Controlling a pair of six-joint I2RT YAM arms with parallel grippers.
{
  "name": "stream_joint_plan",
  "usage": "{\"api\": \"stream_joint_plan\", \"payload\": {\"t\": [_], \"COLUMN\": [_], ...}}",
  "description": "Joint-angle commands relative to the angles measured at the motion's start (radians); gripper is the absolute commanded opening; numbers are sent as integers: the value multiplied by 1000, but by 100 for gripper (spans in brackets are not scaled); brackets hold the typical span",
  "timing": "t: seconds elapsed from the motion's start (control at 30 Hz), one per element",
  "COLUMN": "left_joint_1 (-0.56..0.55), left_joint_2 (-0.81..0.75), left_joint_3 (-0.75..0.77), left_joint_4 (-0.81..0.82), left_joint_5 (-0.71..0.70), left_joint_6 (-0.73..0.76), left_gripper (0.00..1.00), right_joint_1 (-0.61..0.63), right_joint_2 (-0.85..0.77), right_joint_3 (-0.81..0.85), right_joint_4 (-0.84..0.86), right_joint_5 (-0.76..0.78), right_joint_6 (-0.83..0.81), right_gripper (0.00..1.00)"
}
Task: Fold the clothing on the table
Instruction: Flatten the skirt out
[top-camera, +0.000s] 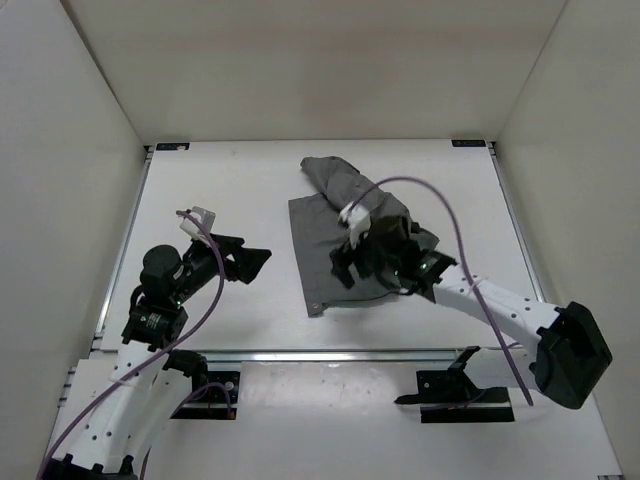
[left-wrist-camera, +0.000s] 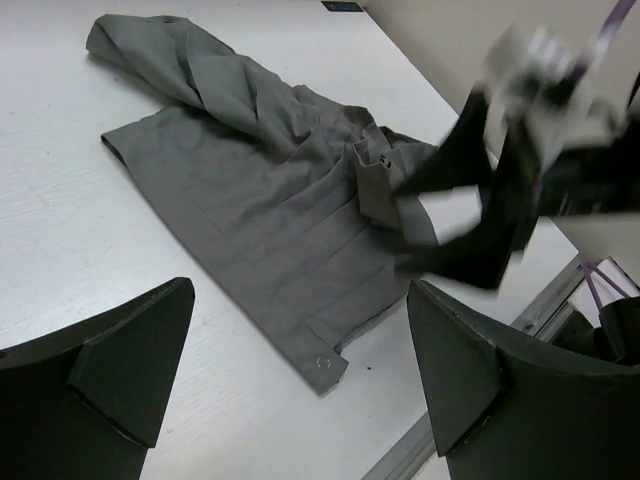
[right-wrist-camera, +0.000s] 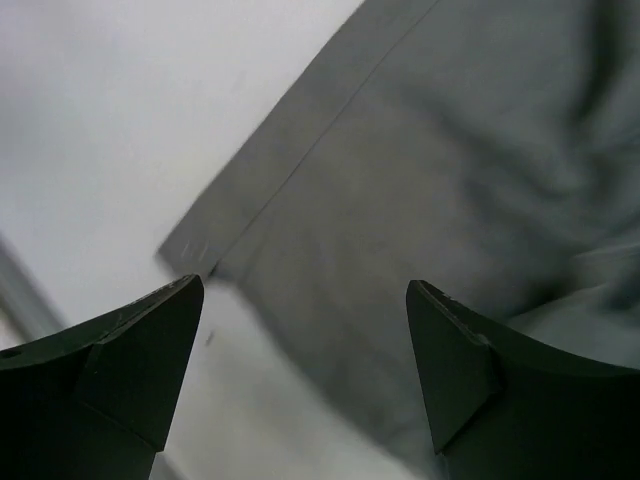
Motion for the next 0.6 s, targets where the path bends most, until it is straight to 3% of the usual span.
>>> {"api": "stream_joint_plan", "payload": {"t": [0.0, 0.13, 0.3, 0.37, 0.4, 0.43, 0.5, 0.53, 0.57], "left_joint_1": [0, 20, 29, 34, 33, 30, 33, 34, 33], "left_joint_2": [-28, -48, -3, -2, 7, 4, 6, 6, 6], "left_joint_3": [-23, -17, -58, -89, -101, -110, -114, -115, -114], "left_joint_4": [57, 166, 321, 367, 375, 377, 358, 346, 332], "left_joint_5": [21, 26, 64, 75, 72, 64, 46, 26, 20], "left_joint_6": [-2, -48, -95, -122, -131, -131, -116, -100, -91], "left_gripper": [99, 99, 99, 82, 64, 55, 57, 70, 72], "right_joint_1": [94, 172, 243, 255, 264, 264, 258, 258, 261], "right_joint_2": [-10, -5, 112, 187, 204, 233, 285, 296, 319], "right_joint_3": [-131, -303, -291, -263, -249, -242, -217, -218, -200], "right_joint_4": [105, 336, 445, 458, 467, 482, 485, 493, 491], "right_joint_5": [-48, -70, -74, -74, -76, -83, -99, -109, -105], "right_joint_6": [-5, -20, -138, -148, -152, -170, -178, -181, -183], "right_gripper": [79, 82, 82, 82, 82, 82, 81, 81, 80]}}
